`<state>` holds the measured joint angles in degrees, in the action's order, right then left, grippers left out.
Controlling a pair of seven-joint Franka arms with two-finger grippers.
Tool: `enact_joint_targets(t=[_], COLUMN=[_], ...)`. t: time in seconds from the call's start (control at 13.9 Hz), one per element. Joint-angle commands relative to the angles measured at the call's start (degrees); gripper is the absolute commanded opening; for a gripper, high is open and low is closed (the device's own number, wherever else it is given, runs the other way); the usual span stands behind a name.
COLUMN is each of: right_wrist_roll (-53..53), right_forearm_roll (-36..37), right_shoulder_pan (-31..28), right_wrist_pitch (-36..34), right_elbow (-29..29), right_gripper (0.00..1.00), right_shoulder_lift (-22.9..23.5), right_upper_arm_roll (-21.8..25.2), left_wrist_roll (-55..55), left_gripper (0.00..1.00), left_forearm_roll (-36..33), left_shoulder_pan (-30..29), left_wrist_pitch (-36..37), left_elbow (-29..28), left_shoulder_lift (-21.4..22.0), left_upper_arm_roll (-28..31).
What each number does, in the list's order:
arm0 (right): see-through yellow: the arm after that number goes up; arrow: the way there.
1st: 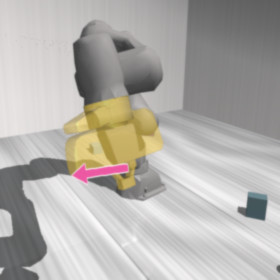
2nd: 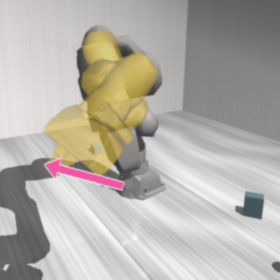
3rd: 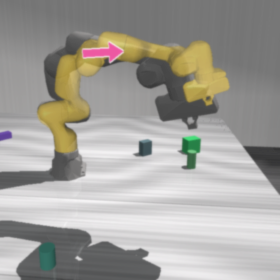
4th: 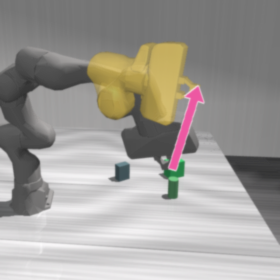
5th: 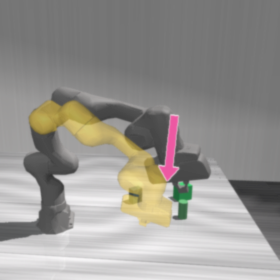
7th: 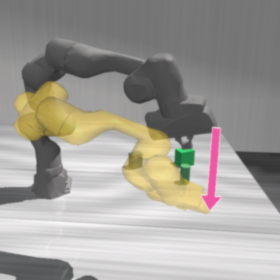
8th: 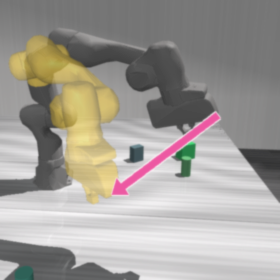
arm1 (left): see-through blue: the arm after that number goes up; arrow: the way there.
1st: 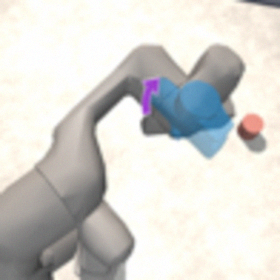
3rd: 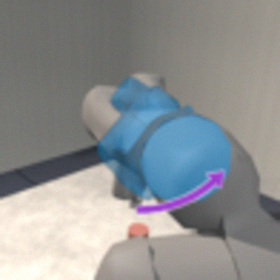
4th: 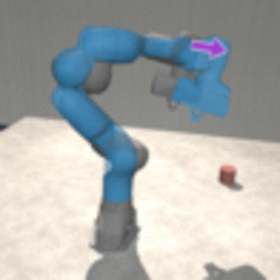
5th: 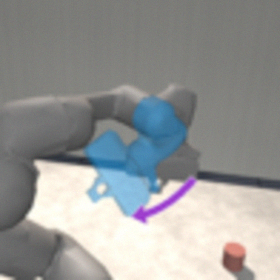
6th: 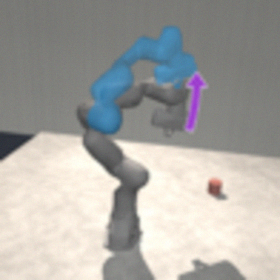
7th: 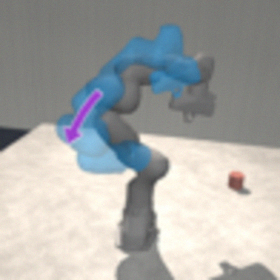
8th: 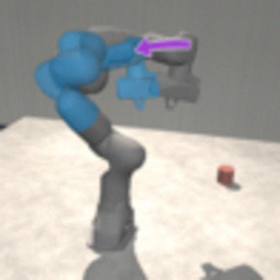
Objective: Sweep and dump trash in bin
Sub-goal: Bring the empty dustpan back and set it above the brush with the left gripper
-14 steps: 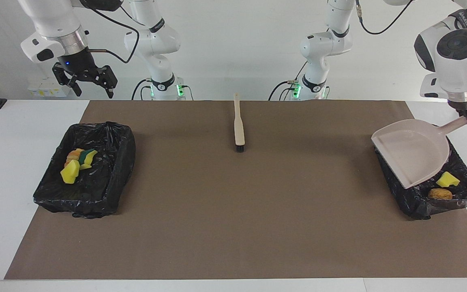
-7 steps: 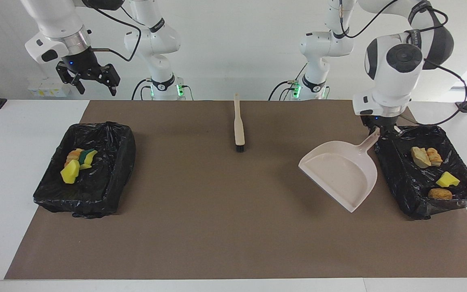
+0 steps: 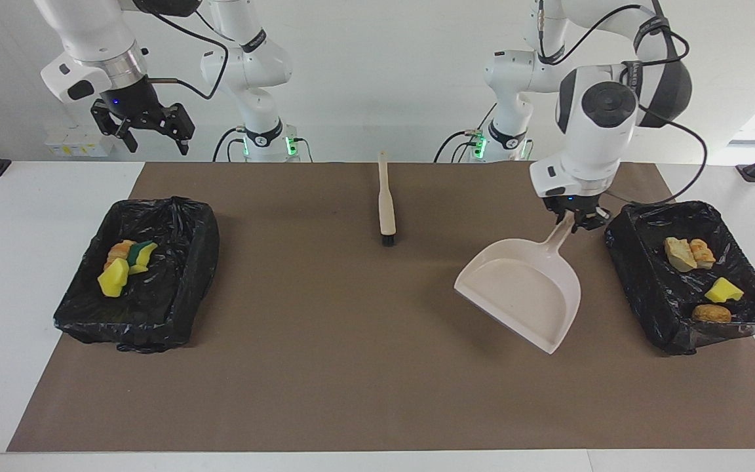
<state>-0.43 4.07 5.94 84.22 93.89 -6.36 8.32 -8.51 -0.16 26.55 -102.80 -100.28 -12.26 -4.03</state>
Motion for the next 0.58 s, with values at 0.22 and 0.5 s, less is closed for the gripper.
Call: enact_joint_targets(t=[0.22,0.5], right_wrist_roll=[-0.4,-0.5], right_forearm_roll=[-0.9,-0.9], right_shoulder_pan=[-0.2,-0.2], right_wrist_pitch=[-0.4,-0.4], right_elbow=[1.1,1.1], right_gripper=[1.00,1.00], right_shoulder_lift=[-1.2,-1.2], right_upper_arm_roll=[0.0,0.0], left_wrist_roll=[-23.3,-28.8], left_gripper=[0.00,0.00], left_forearm_roll=[3.6,2.3], left_shoulder_pan=[12.0,12.6], left_wrist_pitch=[-11.3,-9.4], left_elbow=[9.6,16.8], left_shoulder_lift=[-14.6,-19.6], left_upper_arm_roll=[1.6,1.8])
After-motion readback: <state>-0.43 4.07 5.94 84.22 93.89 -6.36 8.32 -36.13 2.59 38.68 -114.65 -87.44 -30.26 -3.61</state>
